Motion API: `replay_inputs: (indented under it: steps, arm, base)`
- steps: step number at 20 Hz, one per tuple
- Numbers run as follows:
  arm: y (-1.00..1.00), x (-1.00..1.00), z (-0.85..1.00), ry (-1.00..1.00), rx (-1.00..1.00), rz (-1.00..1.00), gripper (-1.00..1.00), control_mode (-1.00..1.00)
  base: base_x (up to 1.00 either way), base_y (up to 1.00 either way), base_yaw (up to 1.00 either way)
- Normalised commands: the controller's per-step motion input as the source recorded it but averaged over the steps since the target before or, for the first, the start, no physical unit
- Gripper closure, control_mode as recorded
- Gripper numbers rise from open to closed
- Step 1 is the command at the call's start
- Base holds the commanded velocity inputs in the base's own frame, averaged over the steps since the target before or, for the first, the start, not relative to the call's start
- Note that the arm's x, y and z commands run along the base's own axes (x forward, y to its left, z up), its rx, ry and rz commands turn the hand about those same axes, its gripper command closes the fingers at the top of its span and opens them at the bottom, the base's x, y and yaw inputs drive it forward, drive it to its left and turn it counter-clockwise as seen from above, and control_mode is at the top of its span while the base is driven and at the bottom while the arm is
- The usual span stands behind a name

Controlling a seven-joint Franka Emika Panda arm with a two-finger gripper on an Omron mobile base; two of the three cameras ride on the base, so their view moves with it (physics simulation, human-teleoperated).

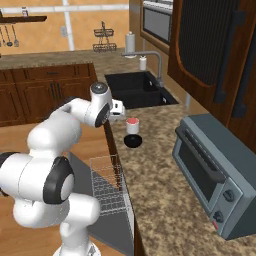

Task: Pick up the cup and bowl from the counter, place them in the dishwasher, and close the dishwasher door.

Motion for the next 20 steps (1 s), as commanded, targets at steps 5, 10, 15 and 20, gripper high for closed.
replay_inputs:
  steps: [5,10,15,20]
  arm:
    - [0.00,0.50,-0.08,0.00,-0.04,0.00,-1.00,-1.00]
    - [0.00,0.34,-0.24,0.06,-0.05,0.00,-1.00,-1.00]
    - [-0.21,0.35,-0.30,0.06,0.00,0.00,-1.00,-1.00]
    - [-0.38,0.28,-0.31,0.03,0.00,0.00,-1.00,-1.00]
  base:
    - [0.00,0.00,0.00]
    - [0.00,0.00,0.00]
    - [0.00,0.00,0.00]
    - [0.00,0.00,0.00]
